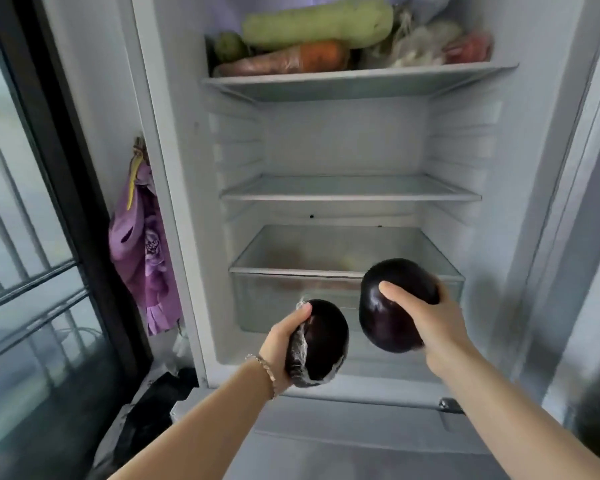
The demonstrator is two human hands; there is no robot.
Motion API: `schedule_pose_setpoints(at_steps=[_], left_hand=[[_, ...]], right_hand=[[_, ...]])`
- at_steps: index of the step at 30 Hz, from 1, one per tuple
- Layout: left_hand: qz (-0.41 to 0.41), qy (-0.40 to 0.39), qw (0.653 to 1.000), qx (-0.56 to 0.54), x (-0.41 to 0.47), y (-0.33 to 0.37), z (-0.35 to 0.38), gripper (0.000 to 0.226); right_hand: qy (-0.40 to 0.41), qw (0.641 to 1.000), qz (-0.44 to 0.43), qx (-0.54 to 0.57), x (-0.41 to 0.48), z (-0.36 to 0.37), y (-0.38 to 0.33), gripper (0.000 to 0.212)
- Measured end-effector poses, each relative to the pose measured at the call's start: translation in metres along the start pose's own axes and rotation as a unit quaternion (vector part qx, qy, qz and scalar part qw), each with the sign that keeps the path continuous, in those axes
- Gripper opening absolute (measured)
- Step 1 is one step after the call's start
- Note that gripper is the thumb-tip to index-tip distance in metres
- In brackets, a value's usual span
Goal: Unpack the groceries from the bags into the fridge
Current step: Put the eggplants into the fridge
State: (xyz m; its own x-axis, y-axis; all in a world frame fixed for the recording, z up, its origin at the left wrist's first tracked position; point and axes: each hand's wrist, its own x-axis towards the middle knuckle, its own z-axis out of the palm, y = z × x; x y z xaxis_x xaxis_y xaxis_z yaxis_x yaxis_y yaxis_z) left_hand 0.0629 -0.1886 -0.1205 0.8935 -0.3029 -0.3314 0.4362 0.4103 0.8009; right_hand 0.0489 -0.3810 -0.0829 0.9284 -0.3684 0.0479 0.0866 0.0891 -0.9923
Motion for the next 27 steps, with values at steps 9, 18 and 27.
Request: schedule_pose_setpoints(at_steps=[9, 18, 27], left_hand=[[-0.039, -0.133, 0.99, 0.014, 0.09, 0.016, -0.017, 0.037], [-0.062, -0.178, 0.982, 0.014, 0.093, 0.013, -0.02, 0.04], [-0.071, -0.167, 0.982, 0.054, 0.045, -0.004, -0.018, 0.029]], right_hand=[[0.108, 0.994, -0.003, -0.03, 0.027, 0.006, -0.002, 0.087], [0.184, 0.981, 0.003, -0.062, 0.006, -0.013, 0.004, 0.062], [0.175, 0.98, -0.035, -0.083, -0.022, -0.036, -0.01, 0.077]])
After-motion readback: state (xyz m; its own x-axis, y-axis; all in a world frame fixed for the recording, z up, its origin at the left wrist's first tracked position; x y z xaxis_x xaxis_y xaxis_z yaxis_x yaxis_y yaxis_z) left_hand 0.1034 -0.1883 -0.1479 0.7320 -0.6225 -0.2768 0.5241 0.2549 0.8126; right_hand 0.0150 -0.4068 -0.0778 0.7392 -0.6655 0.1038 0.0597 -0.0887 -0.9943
